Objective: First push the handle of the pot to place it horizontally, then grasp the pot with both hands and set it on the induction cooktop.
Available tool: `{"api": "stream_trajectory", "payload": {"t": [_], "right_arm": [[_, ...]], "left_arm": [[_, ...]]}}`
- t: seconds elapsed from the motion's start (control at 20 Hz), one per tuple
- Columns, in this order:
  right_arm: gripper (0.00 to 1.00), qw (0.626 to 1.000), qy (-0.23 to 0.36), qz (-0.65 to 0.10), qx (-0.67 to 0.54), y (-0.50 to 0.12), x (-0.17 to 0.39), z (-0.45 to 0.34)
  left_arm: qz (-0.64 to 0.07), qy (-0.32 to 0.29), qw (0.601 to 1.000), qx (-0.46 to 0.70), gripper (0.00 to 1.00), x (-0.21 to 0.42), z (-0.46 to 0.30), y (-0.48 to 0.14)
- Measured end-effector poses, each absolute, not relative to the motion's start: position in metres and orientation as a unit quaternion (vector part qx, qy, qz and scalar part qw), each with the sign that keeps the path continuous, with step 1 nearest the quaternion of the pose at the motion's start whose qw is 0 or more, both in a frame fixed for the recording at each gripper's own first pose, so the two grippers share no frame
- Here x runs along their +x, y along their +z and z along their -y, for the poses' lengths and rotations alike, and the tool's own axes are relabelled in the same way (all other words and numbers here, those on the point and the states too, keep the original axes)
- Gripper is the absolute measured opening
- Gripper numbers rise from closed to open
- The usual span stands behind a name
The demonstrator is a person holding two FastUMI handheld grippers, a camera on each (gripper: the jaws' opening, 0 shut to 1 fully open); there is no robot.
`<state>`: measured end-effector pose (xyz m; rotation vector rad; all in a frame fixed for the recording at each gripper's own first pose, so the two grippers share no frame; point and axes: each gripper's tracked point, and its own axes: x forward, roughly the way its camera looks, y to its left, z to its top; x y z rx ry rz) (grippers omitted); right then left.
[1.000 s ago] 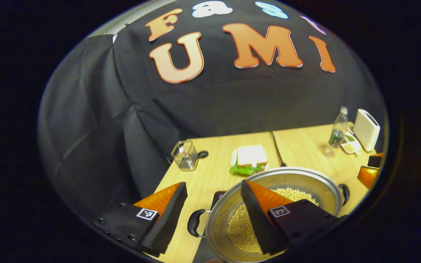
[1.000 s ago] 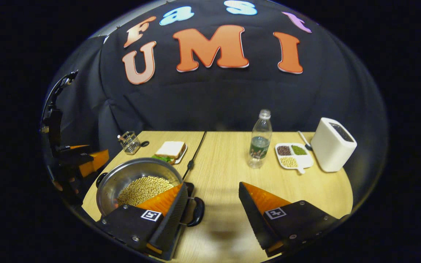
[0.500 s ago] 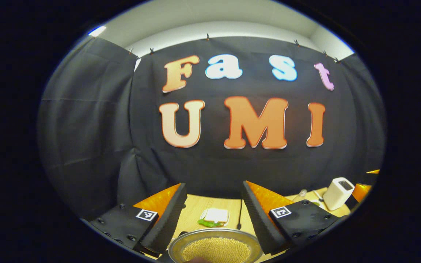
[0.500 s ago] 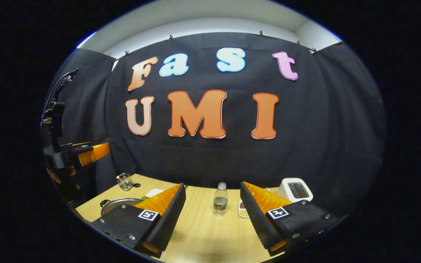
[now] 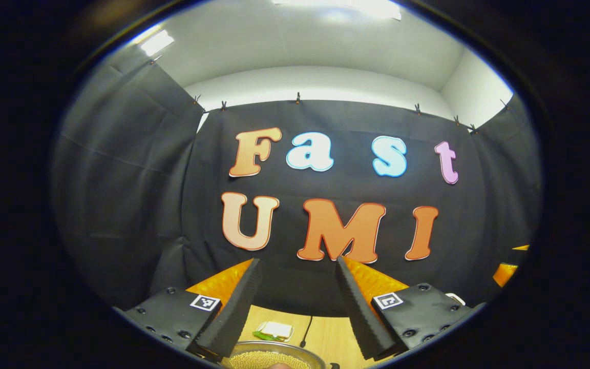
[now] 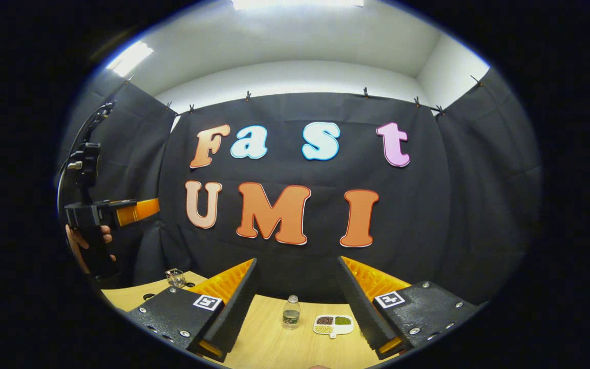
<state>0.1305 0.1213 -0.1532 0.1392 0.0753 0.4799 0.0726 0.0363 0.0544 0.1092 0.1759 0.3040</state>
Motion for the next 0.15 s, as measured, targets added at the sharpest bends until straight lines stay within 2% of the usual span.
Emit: {"api": "stream_trajectory", "payload": {"t": [0.15], "right_arm": [[0.93,0.972,0.226,-0.009,0.067,-0.134,0.128,-0.115]], "left_arm": [[-0.057,0.147,0.986,0.047,0.92,0.068,-0.03,0.086]]}}
